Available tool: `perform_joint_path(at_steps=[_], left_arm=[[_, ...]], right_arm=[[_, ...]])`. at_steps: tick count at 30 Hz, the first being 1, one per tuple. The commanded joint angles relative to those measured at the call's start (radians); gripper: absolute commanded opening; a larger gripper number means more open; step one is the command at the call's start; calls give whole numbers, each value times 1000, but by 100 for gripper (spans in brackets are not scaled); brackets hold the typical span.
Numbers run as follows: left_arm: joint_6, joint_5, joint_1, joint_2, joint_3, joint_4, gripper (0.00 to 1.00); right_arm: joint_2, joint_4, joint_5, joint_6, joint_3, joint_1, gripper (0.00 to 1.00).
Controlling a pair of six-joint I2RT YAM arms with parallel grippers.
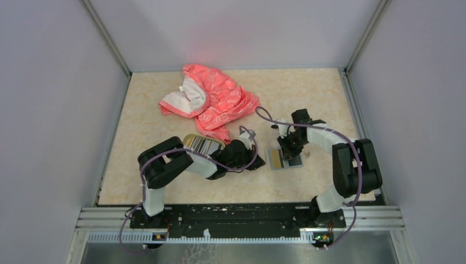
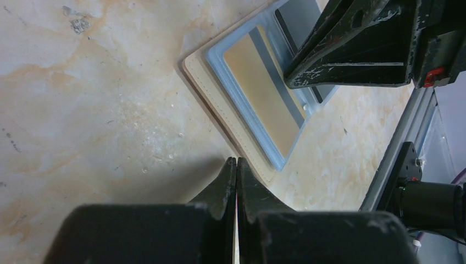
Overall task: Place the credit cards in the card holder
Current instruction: Insert the credit card into the card holder.
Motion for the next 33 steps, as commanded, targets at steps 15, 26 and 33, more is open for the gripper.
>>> perform_joint_path(at_steps=[15,26,33], left_arm=[[19,30,-2,-14,71,-39,0],[24,27,-3,29,138,-145,0],[18,14,-3,28,138,-173,0]], right_arm=[[45,-7,57,-2,36,11,5],[41,-10,47,-3,37,11,5],[44,-9,46,-3,40,11,6]])
